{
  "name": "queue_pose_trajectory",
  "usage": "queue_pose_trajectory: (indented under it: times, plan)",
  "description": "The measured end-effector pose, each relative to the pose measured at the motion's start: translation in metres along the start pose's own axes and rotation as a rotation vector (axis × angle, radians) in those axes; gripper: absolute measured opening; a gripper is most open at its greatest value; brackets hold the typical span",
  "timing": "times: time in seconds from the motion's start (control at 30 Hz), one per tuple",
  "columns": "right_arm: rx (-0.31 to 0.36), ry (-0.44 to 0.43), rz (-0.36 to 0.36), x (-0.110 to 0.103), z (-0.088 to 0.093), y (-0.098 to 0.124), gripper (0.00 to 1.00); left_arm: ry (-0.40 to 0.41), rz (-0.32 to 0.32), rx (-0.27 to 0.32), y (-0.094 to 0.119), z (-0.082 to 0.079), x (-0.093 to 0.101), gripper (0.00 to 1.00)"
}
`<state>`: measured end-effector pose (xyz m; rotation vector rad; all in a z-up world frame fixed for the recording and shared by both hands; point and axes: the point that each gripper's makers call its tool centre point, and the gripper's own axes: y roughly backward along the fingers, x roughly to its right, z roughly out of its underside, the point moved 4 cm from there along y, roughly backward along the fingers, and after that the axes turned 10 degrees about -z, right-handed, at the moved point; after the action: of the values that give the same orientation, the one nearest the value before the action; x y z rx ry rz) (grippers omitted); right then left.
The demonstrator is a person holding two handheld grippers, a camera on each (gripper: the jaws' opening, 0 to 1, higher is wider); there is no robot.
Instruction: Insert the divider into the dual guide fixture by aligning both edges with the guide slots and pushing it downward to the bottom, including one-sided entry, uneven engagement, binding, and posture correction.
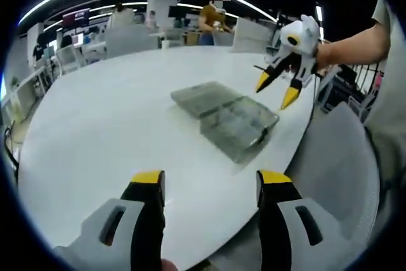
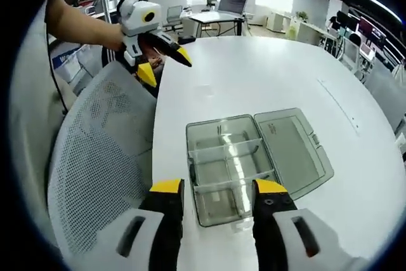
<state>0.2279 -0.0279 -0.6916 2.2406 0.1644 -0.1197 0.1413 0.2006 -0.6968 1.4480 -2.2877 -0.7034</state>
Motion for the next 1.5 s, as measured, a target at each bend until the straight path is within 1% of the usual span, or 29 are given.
queue_pose_trajectory:
  times: [0.13, 0.23, 0.27, 0.4, 0.47, 0.63, 0.7, 0.77, 0.93, 1.07, 1.2, 1.27, 1.3, 1.37, 1.43, 1.5]
  plan:
    - [0.035, -0.007, 0.010, -0.003, -0.002, 0.002, 0.44, -0.036, 0.007, -0.026, -0.003, 0.004, -0.011, 0.56]
    - [0.063, -0.013, 0.013, -0.007, -0.006, 0.003, 0.46, -0.068, 0.015, -0.037, -0.006, 0.004, -0.020, 0.55]
    - [0.071, -0.013, 0.013, -0.008, -0.007, 0.003, 0.47, -0.091, 0.019, -0.042, -0.009, 0.004, -0.023, 0.54]
    - [0.089, -0.016, 0.014, -0.013, -0.009, 0.003, 0.49, -0.156, 0.041, -0.094, -0.017, 0.012, -0.036, 0.54]
    - [0.093, -0.019, 0.018, -0.013, -0.008, 0.003, 0.50, -0.171, 0.053, -0.097, -0.020, 0.012, -0.039, 0.54]
    - [0.108, -0.035, 0.022, -0.018, -0.005, 0.004, 0.53, -0.220, 0.085, -0.126, -0.029, 0.017, -0.044, 0.52]
    - [0.109, -0.036, 0.024, -0.020, -0.003, 0.004, 0.54, -0.267, 0.104, -0.148, -0.032, 0.020, -0.045, 0.52]
    - [0.109, -0.044, 0.027, -0.021, -0.001, 0.004, 0.55, -0.289, 0.118, -0.159, -0.036, 0.022, -0.046, 0.51]
    - [0.114, -0.052, 0.028, -0.025, 0.001, 0.007, 0.56, -0.331, 0.149, -0.184, -0.045, 0.024, -0.057, 0.49]
    - [0.115, -0.060, 0.032, -0.026, 0.003, 0.009, 0.57, -0.402, 0.185, -0.217, -0.050, 0.026, -0.059, 0.47]
    - [0.119, -0.064, 0.035, -0.028, 0.003, 0.010, 0.57, -0.435, 0.214, -0.233, -0.055, 0.028, -0.060, 0.44]
    - [0.116, -0.062, 0.036, -0.030, 0.003, 0.011, 0.58, -0.451, 0.228, -0.253, -0.057, 0.030, -0.061, 0.44]
    - [0.116, -0.062, 0.036, -0.030, 0.003, 0.011, 0.58, -0.460, 0.234, -0.253, -0.059, 0.030, -0.061, 0.44]
    - [0.121, -0.064, 0.038, -0.031, 0.003, 0.011, 0.58, -0.490, 0.253, -0.277, -0.062, 0.034, -0.063, 0.44]
    - [0.120, -0.065, 0.038, -0.032, 0.003, 0.012, 0.58, -0.522, 0.265, -0.287, -0.064, 0.035, -0.064, 0.44]
    - [0.119, -0.065, 0.037, -0.034, 0.004, 0.012, 0.58, -0.527, 0.273, -0.293, -0.066, 0.035, -0.063, 0.44]
